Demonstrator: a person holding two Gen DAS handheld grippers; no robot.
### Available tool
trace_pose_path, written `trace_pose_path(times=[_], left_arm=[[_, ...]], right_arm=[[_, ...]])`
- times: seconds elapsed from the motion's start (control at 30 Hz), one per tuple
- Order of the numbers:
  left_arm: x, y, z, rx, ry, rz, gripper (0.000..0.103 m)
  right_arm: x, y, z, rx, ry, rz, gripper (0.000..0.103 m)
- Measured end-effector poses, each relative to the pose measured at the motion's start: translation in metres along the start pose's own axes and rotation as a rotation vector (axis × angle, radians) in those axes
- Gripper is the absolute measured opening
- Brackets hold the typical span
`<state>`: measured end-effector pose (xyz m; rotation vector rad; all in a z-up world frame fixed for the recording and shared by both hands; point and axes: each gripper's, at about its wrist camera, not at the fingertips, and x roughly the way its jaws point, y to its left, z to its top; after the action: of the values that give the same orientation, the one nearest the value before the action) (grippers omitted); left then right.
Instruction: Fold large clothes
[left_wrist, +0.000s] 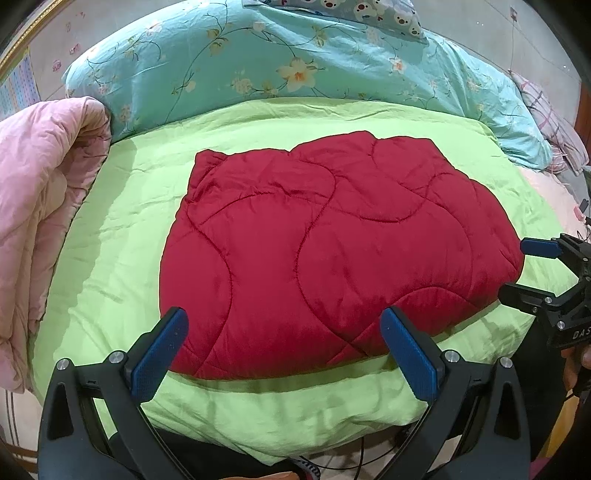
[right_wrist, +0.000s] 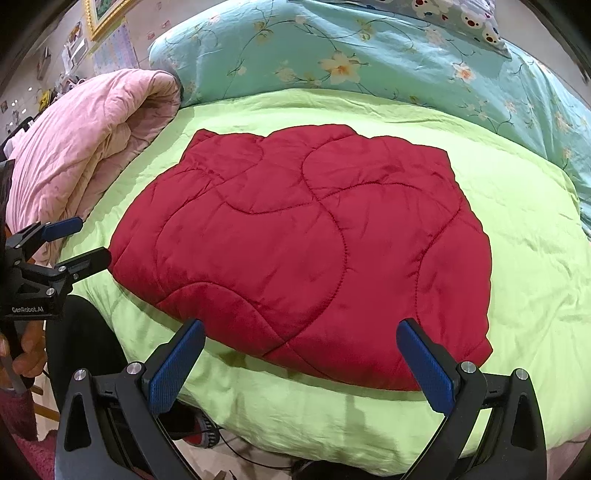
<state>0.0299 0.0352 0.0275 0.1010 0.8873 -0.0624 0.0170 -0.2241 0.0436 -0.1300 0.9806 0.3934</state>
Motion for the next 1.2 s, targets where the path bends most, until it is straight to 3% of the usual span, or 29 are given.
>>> trace_pose_path(times=[1.2], left_arm=[[-0.0015, -0.0054, 0.0059, 0.004, -0.011, 0.002, 0.103]], right_arm=[[-0.0035, -0.0008, 0.0061, -0.007, -0.008, 0.001, 0.103]])
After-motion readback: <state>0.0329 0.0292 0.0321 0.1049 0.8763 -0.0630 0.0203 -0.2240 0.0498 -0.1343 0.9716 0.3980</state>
